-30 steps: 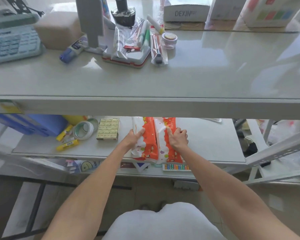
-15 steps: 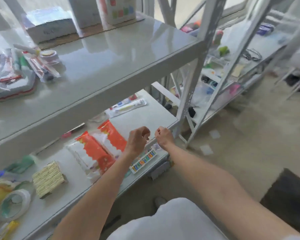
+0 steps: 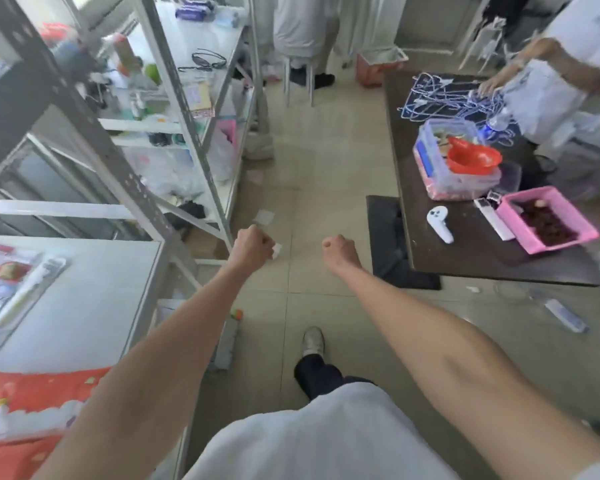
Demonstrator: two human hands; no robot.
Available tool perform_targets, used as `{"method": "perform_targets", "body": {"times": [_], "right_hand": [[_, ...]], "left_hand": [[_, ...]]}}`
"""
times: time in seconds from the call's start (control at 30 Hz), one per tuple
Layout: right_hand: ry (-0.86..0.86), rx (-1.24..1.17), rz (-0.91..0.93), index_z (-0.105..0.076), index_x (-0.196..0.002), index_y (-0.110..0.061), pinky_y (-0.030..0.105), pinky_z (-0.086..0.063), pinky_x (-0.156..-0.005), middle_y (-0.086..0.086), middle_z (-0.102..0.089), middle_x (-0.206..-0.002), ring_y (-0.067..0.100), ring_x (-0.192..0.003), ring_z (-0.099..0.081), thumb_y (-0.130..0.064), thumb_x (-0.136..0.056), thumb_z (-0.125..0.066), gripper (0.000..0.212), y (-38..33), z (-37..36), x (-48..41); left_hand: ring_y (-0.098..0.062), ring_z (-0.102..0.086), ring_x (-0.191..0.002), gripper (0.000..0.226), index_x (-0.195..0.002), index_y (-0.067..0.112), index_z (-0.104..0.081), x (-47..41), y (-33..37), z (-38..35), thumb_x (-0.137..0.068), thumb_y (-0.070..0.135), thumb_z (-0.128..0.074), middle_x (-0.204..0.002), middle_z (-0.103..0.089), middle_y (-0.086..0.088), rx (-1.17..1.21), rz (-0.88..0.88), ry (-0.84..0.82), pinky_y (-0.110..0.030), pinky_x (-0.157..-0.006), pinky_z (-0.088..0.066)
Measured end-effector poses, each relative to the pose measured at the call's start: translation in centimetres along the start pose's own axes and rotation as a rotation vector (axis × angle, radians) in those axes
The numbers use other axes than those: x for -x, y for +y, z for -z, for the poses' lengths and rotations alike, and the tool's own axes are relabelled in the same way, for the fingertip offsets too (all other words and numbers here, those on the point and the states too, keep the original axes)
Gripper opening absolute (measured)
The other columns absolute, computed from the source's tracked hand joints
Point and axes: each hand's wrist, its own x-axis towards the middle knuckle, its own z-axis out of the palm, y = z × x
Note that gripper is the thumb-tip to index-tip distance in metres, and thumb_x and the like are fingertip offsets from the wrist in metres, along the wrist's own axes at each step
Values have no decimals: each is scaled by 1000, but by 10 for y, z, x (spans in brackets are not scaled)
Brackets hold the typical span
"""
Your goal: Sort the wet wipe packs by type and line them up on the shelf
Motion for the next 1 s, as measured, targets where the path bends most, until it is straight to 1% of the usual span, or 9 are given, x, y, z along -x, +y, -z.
{"method": "perform_targets", "body": {"times": [0.07, 0.1, 0.2, 0.43, 0.63, 0.77, 0.87, 0.93, 1.0], "right_hand": [[34, -15, -58, -52, -68, -7, 31, -35, -67, 18, -56, -84, 30, -77, -51, 2, -91, -38, 28, 21, 15, -11], [55, -34, -79, -60, -80, -3, 31, -38, -69, 21, -60, -91, 32, -81, -55, -1, -94, -37, 28, 29, 19, -21], [77, -74, -112, -67, -105, 3, 32, -39, -74, 27, -67, -111, 39, -100, -63, -11, -100, -35, 35, 41, 27, -55], [83, -49, -92, -65, -106, 2, 32, -39, -73, 25, -67, -111, 37, -101, -63, -19, -103, -35, 37, 32, 61, -156], [-13, 46, -39, -64, -108, -4, 32, -43, -76, 22, -67, -114, 36, -104, -63, -24, -103, -35, 35, 11, 96, -242], [-24, 66, -10, -61, -95, -9, 32, -38, -74, 22, -66, -110, 35, -97, -61, -21, -103, -37, 28, -1, 111, -286], [-9, 79, -10, -52, -86, -13, 31, -36, -71, 20, -61, -97, 30, -86, -52, -18, -102, -36, 24, -3, 120, -316], [-10, 83, -14, -52, -85, -12, 32, -37, -71, 19, -60, -94, 31, -87, -55, -19, -102, -35, 25, -5, 123, -339], [-15, 89, -29, -62, -94, -8, 34, -41, -74, 22, -66, -105, 36, -97, -61, -20, -102, -36, 30, -12, 126, -363]], "left_hand": [[-27, -68, -64, 42, -67, -6, -69, -17, 17, -15, -98, 21, -59, -64, -70, -13, -9, -17, -29, -31, -62, -51], [-33, -70, -71, 45, -69, -9, -67, -27, 23, -21, -100, 22, -56, -70, -70, -20, -23, -35, -50, -36, -66, -51], [-52, -61, -91, 38, -78, -17, -56, -61, 39, -35, -100, 11, -44, -92, -64, -39, -93, -90, -126, -47, -79, -48], [-45, -64, -95, 35, -91, -12, -63, -169, 77, -40, -101, 11, -39, -100, -67, -32, -243, -93, -201, -41, -79, -47], [-44, -61, -115, 37, -123, -5, -63, -252, 104, -39, -101, 18, -46, -124, -65, -28, -312, -39, -211, -40, -90, -50], [-45, -64, -105, 32, -107, -6, -64, -303, 114, -36, -98, 17, -45, -109, -66, -28, -348, -41, -252, -35, -75, -45], [-43, -63, -100, 31, -104, -9, -63, -348, 127, -30, -99, 15, -46, -109, -67, -28, -340, -35, -250, -31, -73, -39], [-44, -63, -99, 30, -102, -10, -63, -373, 137, -31, -99, 15, -46, -108, -67, -29, -338, -45, -243, -31, -72, -38], [-45, -63, -101, 30, -105, -8, -63, -397, 144, -35, -99, 17, -47, -109, -67, -29, -342, -44, -263, -31, -74, -39]]}}
